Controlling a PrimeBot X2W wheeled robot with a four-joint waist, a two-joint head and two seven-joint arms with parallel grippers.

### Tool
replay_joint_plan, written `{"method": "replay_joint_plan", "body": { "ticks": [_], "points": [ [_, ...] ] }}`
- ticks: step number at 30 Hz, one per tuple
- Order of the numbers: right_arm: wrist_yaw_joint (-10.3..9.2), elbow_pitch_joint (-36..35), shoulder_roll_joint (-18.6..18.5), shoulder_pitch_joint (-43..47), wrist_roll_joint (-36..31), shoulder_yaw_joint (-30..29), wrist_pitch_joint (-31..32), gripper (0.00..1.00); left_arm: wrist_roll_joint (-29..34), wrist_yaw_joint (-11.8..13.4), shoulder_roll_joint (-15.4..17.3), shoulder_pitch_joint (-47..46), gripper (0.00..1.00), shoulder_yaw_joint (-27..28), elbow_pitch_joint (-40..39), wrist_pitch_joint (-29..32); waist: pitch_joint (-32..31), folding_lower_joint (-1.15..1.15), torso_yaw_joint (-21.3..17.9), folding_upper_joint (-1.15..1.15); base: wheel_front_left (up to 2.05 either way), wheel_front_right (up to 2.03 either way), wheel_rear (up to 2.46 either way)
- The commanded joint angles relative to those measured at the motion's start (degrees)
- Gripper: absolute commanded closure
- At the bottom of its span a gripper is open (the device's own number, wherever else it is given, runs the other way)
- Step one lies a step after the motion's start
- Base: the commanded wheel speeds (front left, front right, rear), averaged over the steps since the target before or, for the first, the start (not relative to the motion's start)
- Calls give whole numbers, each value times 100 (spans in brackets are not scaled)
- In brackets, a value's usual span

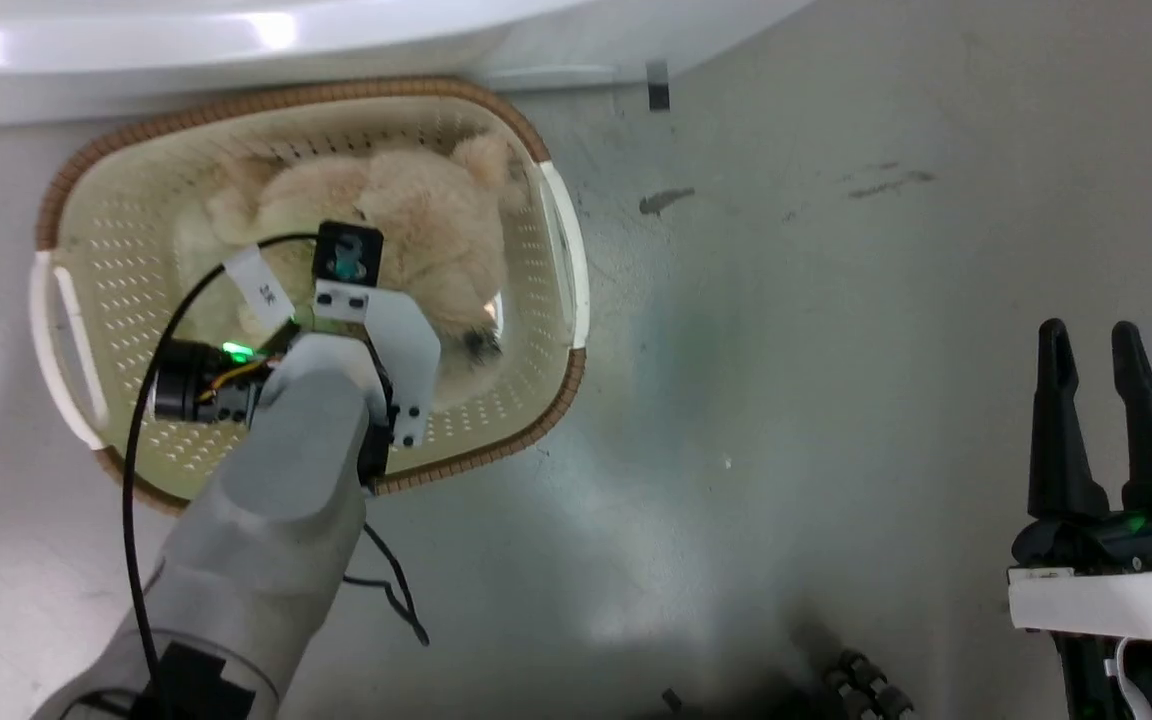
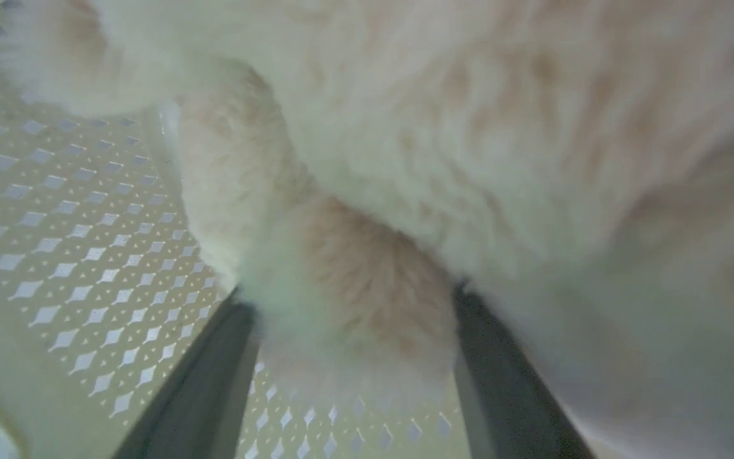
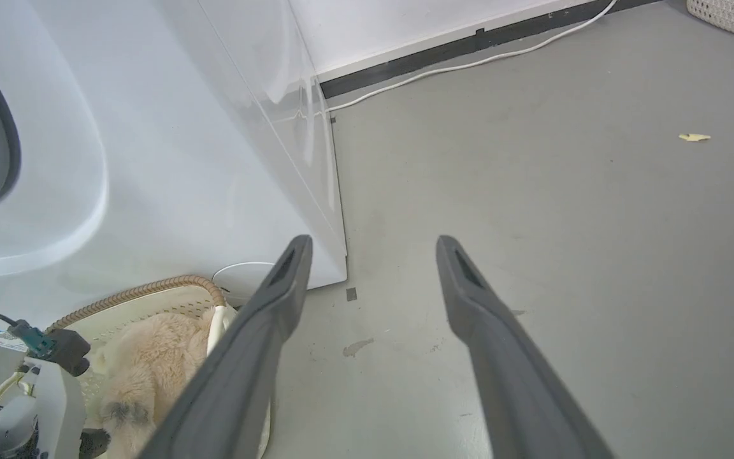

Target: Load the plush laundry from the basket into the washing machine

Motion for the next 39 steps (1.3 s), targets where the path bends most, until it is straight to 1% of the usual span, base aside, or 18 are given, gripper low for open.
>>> {"method": "replay_joint_plan", "body": {
  "ticks": [1,2,3,4,7,13,20,25,33,39],
  "points": [
    [4,-55,-3,-110,82,13,-57,0,-60,56,50,-183,0,-74,145,27,103,-1,-35,0,0,0,0],
    [4,-59,-3,-121,111,25,-69,0,-73,49,60,-237,0,-116,186,21,143,-1,-49,0,0,0,0],
    [4,-61,-3,-134,137,36,-81,0,-88,32,72,-284,12,-156,233,25,181,-1,-66,0,0,0,0],
    [4,-65,-3,-149,164,46,-93,0,-101,4,81,-330,100,-204,292,57,217,-1,-81,0,0,0,0],
    [4,-75,-3,-190,247,54,-129,0,-164,-70,78,-475,100,-318,376,-18,316,-1,-106,0,0,0,0],
    [4,-69,-3,-314,397,117,-201,0,-352,-218,67,-653,100,-489,518,-382,366,-1,-132,0,0,0,0],
    [4,40,-4,-425,493,179,-285,0,-710,-479,-19,-712,100,-590,744,-957,138,-1,-60,0,0,0,0],
    [5,163,-4,-420,469,192,-323,0,-977,-741,-145,-527,100,-603,847,-1448,-252,-1,109,0,0,0,0],
    [5,377,-4,-258,271,176,-323,0,-1309,-1095,-373,-84,100,-501,737,-2079,-1023,-1,501,0,0,0,0],
    [5,583,-4,-51,191,203,-323,0,-1606,-1346,-463,396,100,-392,596,-2642,-1698,-1,738,0,0,0,0]
  ]
}}
